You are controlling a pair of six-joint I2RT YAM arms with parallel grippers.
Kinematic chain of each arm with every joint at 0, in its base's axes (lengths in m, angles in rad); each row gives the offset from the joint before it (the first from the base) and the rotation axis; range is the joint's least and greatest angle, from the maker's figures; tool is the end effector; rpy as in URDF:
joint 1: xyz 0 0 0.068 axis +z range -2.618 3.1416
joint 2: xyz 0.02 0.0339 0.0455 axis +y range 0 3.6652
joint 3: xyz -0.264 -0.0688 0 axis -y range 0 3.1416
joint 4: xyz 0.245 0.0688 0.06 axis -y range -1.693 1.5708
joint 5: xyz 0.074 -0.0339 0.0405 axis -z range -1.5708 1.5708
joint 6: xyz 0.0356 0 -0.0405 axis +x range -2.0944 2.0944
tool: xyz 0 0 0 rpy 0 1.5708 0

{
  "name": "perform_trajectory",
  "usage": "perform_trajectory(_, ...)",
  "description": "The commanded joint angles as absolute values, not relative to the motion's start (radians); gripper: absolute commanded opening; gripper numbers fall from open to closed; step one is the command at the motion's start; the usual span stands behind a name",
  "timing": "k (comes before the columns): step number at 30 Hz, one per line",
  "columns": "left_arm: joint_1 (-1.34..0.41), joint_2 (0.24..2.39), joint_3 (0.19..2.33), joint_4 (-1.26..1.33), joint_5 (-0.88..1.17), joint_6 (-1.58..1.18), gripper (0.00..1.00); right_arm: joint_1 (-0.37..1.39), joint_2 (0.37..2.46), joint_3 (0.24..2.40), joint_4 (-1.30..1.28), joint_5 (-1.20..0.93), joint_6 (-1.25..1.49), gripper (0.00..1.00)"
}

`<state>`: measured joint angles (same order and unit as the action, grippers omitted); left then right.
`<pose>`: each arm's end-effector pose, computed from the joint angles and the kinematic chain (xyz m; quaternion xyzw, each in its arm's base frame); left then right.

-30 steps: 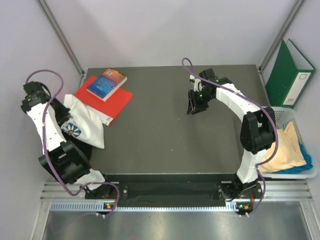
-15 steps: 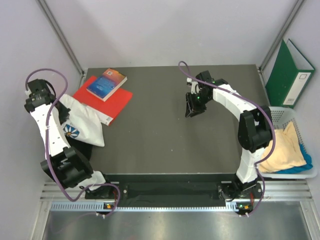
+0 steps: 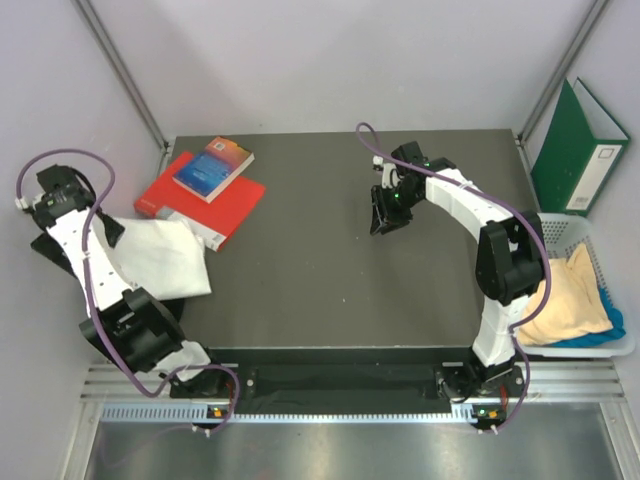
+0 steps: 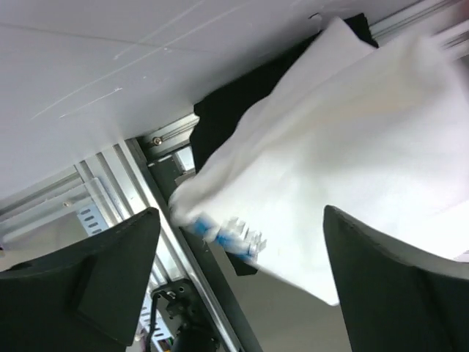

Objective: Fold and stack the t-shirts
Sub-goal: Put the neatly folded tshirt into the corner of the board with the left arm

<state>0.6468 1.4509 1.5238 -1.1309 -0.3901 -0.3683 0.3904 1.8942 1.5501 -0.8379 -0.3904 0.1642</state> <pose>0.2160 0.1801 0.3601 -0.5042 0.8054 0.2202 0.2204 0.3604 0.1630 0.2387 -0.1459 0.9522 0.2349 0.1302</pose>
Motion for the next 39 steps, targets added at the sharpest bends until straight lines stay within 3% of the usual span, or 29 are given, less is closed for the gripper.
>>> perform_trajectory(1, 0.653, 1.388, 1.579, -1.092, -0.333, -0.396, 0.99, 0.405, 1.888, 1.539, -0.827, -0.402, 0.149, 0.38)
perform_trajectory(8, 0.626, 1.287, 1.254, -0.873, 0.315, -0.374, 0.99, 0.408, 1.902, 1.537, -0.822, -0.400, 0.149, 0.38)
perform_trajectory(12, 0.491, 1.177, 1.065, -0.813, 0.339, -0.439, 0.99, 0.411, 1.916, 1.545, -0.815, -0.402, 0.158, 0.38)
perform_trajectory(17, 0.471, 1.054, 0.879, -0.814, 0.373, -0.494, 0.99, 0.420, 1.922, 1.540, -0.796, -0.413, 0.178, 0.38)
perform_trajectory(20, 0.463, 1.025, 0.812, -0.834, 0.373, -0.482, 0.91, 0.429, 1.930, 1.534, -0.790, -0.420, 0.183, 0.38)
perform_trajectory(21, 0.462, 1.022, 0.795, -0.824, 0.379, -0.482, 0.81, 0.431, 1.931, 1.532, -0.792, -0.422, 0.183, 0.38)
perform_trajectory(23, 0.462, 1.038, 0.788, -0.776, 0.460, -0.480, 0.78, 0.437, 1.931, 1.531, -0.788, -0.425, 0.183, 0.38)
perform_trajectory(25, 0.459, 1.100, 0.798, -0.766, 0.485, -0.494, 0.55, 0.440, 1.934, 1.526, -0.787, -0.426, 0.181, 0.38)
perform_trajectory(27, 0.456, 1.165, 0.810, -0.758, 0.499, -0.497, 0.10, 0.445, 1.934, 1.525, -0.787, -0.431, 0.183, 0.38)
perform_trajectory(28, 0.457, 1.183, 0.831, -0.767, 0.483, -0.505, 0.00, 0.446, 1.934, 1.523, -0.787, -0.430, 0.181, 0.38)
perform_trajectory(39, 0.590, 1.290, 0.945, -0.913, 0.157, -0.660, 0.00, 0.445, 1.904, 1.477, -0.778, -0.425, 0.178, 0.38)
